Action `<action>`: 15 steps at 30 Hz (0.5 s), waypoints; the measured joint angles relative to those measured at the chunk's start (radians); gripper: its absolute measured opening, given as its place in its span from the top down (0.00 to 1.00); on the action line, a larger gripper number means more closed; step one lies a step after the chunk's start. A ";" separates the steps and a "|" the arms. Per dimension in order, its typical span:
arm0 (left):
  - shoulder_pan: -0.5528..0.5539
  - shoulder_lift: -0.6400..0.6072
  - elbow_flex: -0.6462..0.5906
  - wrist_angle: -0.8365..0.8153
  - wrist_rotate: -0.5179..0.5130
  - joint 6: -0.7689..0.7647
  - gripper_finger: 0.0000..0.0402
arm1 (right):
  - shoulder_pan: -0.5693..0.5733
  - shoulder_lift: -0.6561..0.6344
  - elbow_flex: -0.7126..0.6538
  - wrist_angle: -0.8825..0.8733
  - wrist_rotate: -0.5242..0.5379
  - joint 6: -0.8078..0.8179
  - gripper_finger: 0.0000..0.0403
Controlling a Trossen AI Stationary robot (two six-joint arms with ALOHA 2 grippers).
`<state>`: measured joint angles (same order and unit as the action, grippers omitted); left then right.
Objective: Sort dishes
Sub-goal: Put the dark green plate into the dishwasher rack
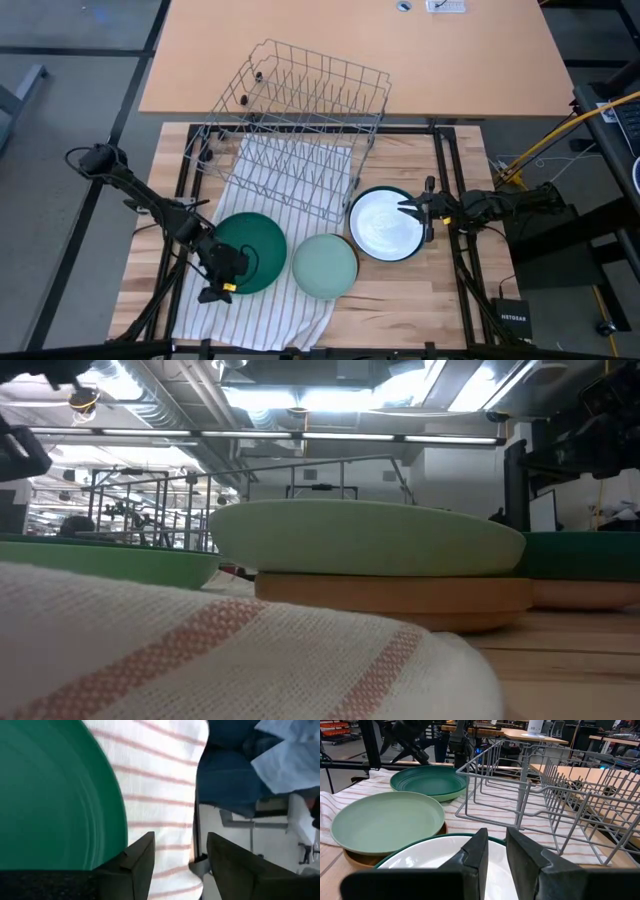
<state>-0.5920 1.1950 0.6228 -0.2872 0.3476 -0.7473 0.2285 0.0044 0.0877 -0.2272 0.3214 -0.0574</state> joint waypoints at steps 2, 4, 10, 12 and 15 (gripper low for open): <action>-0.013 0.000 0.000 -0.042 -0.015 0.001 0.58 | 0.000 0.000 0.000 0.000 0.000 0.000 0.82; -0.024 0.000 0.000 -0.089 -0.027 0.009 0.58 | 0.000 0.000 0.000 0.000 0.000 0.000 0.82; -0.051 0.000 0.000 -0.179 -0.109 0.050 0.58 | 0.000 0.000 0.000 0.000 0.000 0.000 0.82; -0.056 0.000 0.000 -0.194 -0.143 0.074 0.58 | 0.000 0.000 0.000 0.000 0.000 0.000 0.82; -0.057 0.000 0.000 -0.221 -0.179 0.095 0.58 | 0.000 0.000 0.000 0.000 0.000 0.000 0.82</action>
<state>-0.6491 1.1950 0.6228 -0.5077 0.1684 -0.6526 0.2283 0.0044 0.0879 -0.2272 0.3210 -0.0571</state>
